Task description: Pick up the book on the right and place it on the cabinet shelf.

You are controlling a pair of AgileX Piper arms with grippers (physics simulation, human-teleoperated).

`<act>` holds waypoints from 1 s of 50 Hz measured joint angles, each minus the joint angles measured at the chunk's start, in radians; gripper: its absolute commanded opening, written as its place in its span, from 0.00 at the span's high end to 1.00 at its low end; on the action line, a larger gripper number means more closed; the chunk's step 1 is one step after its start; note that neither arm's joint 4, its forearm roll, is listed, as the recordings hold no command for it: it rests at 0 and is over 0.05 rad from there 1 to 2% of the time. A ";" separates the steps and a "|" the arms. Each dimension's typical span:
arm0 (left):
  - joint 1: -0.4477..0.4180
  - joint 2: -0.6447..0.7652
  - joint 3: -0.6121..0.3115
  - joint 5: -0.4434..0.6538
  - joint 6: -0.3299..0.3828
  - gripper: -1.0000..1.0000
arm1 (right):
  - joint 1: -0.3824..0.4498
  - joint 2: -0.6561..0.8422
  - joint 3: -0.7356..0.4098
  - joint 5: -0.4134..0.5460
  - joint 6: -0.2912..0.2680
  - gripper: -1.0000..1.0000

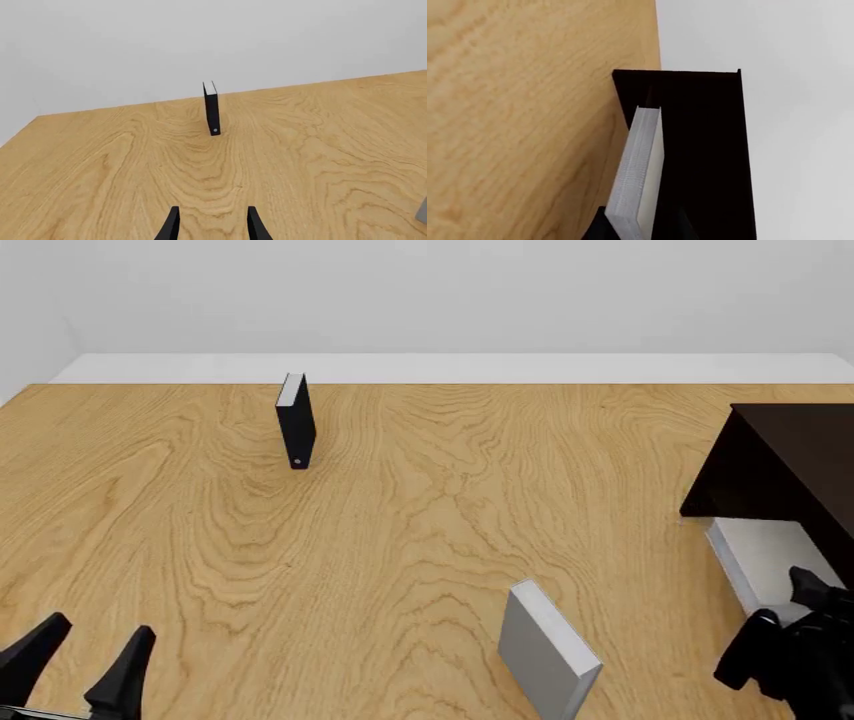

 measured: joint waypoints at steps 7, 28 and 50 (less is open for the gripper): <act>0.000 0.000 0.000 0.001 0.001 0.00 | 0.008 0.003 -0.002 0.000 -0.002 0.00; 0.000 0.000 0.000 0.004 0.003 0.00 | 0.040 0.031 -0.016 0.000 -0.002 0.00; 0.000 0.000 0.000 0.006 0.001 0.00 | 0.073 0.063 -0.035 0.000 -0.007 0.00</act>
